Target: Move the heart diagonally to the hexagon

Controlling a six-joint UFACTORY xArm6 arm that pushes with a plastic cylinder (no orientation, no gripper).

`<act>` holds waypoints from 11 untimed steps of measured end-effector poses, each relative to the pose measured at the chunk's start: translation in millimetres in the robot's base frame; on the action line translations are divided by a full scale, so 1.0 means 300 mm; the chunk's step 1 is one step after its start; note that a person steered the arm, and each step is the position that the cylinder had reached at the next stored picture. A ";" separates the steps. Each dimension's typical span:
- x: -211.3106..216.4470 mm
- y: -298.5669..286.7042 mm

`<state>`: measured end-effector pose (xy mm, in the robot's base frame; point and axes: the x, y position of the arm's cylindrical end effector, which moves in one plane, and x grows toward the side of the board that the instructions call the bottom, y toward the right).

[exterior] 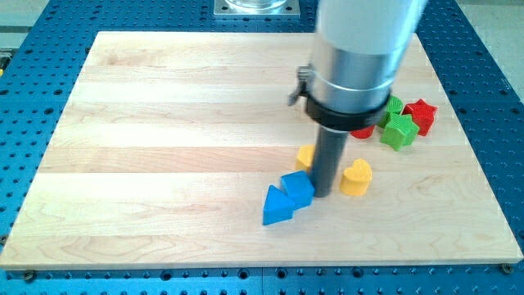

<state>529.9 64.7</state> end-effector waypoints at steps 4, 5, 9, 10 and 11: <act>-0.308 0.075; -0.387 0.016; -0.177 0.207; -0.149 0.457; -0.012 0.540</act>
